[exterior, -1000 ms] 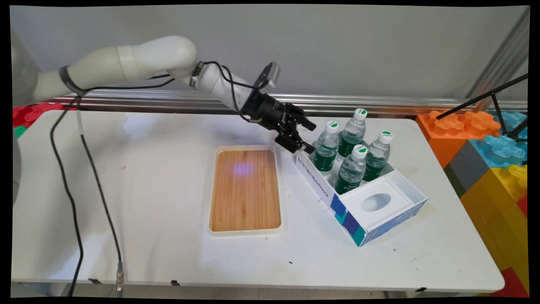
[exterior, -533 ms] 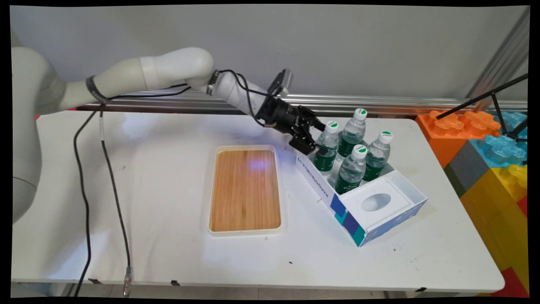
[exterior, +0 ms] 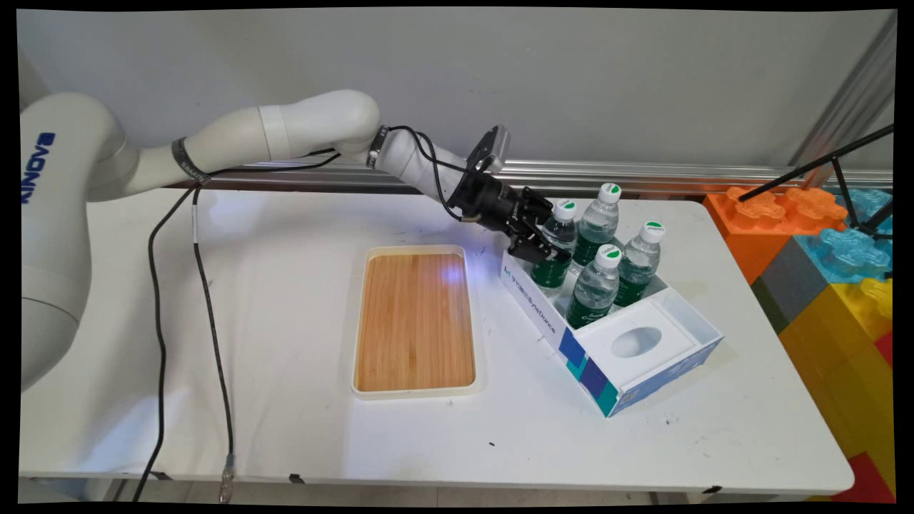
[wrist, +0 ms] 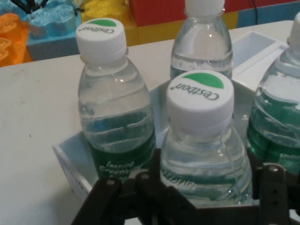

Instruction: Place the picked object on the tray

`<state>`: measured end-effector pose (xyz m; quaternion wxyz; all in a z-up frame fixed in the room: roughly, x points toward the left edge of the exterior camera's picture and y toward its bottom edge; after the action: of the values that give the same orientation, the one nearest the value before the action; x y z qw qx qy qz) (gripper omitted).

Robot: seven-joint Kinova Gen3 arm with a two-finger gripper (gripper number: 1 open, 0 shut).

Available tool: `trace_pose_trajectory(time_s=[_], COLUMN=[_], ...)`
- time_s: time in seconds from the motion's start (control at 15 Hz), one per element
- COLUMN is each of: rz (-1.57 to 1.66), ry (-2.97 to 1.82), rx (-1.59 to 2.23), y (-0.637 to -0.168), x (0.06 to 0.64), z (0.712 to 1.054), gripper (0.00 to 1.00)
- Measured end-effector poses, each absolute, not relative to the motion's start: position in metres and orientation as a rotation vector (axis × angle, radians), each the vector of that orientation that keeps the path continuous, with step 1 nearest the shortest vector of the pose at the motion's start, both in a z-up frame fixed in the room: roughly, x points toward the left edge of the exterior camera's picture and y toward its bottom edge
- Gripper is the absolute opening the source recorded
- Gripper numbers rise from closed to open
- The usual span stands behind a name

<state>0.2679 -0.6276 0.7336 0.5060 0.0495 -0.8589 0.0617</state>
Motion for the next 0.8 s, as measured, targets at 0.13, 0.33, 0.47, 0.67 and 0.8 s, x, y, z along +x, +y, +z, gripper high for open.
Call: trace_pose_trajectory(time_s=[0.13,0.33,0.47,0.67,0.8], rz=[0.137,0.133,0.136,0.148,0.157], ry=[-2.078,-2.078,-2.073,-2.056,-2.038], rx=[0.118,0.123,0.130,0.156,0.193], y=[-0.624,-0.620,-0.616,-0.609,-0.603], x=[0.269,0.271,0.273,0.279,0.289], z=[0.737,0.747,0.759,0.786,0.812], gripper=[0.00,0.00,0.00,0.00,0.00])
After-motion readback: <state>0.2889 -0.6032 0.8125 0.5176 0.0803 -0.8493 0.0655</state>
